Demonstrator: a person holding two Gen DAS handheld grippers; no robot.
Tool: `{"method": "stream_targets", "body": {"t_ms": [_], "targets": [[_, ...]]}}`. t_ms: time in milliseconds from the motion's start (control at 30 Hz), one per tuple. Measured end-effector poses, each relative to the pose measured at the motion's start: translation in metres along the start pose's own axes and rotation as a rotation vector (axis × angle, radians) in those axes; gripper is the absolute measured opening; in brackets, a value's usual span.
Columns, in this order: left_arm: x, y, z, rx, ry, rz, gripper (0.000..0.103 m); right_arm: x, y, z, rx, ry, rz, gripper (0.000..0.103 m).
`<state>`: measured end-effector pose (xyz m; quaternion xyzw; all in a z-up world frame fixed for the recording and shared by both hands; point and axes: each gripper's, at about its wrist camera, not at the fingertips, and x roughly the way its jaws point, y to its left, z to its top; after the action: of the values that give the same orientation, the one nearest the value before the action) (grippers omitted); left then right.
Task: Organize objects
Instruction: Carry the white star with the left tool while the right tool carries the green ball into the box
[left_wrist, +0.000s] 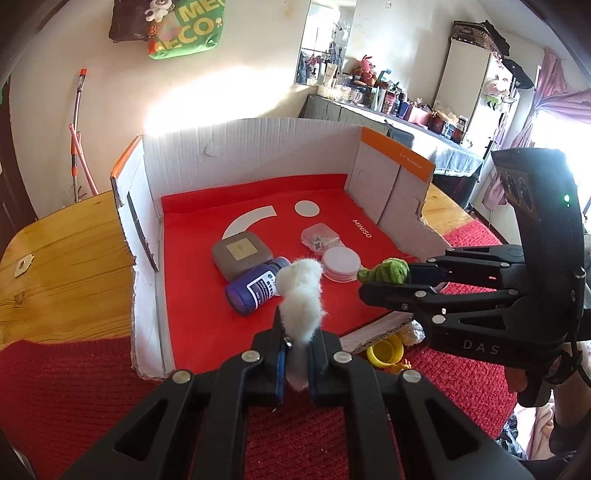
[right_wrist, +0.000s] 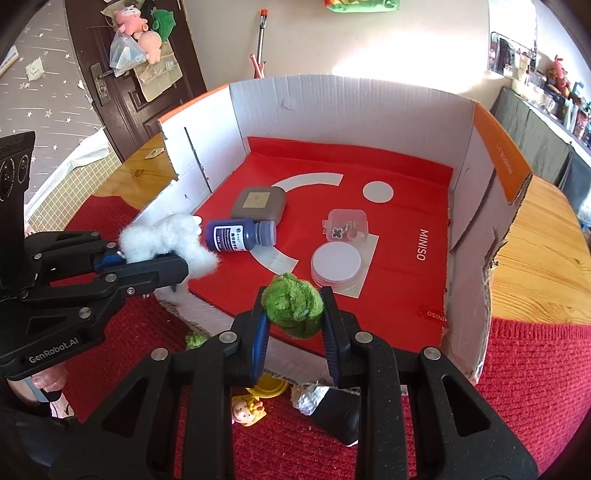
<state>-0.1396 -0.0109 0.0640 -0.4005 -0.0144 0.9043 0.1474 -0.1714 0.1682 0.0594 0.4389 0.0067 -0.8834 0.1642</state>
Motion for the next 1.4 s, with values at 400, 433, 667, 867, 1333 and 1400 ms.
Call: {"method": "stream_targets", "body": {"t_ms": [400, 433, 667, 867, 1333, 1400], "targets": [[0.015, 0.009, -0.002, -0.021, 0.032, -0.01, 0.008, 0.013, -0.003, 0.002, 0.008, 0.029, 0.006, 0.024], [0.016, 0.009, -0.002, -0.021, 0.034, -0.009, 0.008, 0.013, -0.003, 0.002, 0.008, 0.031, 0.006, 0.024], [0.024, 0.014, 0.0, -0.024, 0.052, 0.001, 0.008, 0.017, -0.003, 0.003, 0.007, 0.042, 0.006, 0.024], [0.03, 0.017, 0.004, -0.026, 0.062, 0.012, 0.009, 0.021, -0.003, 0.006, -0.006, 0.057, -0.004, 0.024], [0.045, 0.026, 0.015, -0.034, 0.078, 0.02, 0.009, 0.033, -0.011, 0.012, 0.017, 0.086, -0.009, 0.024], [0.046, 0.028, 0.017, -0.035, 0.078, 0.021, 0.009, 0.035, -0.012, 0.013, 0.02, 0.081, -0.011, 0.024]]}}
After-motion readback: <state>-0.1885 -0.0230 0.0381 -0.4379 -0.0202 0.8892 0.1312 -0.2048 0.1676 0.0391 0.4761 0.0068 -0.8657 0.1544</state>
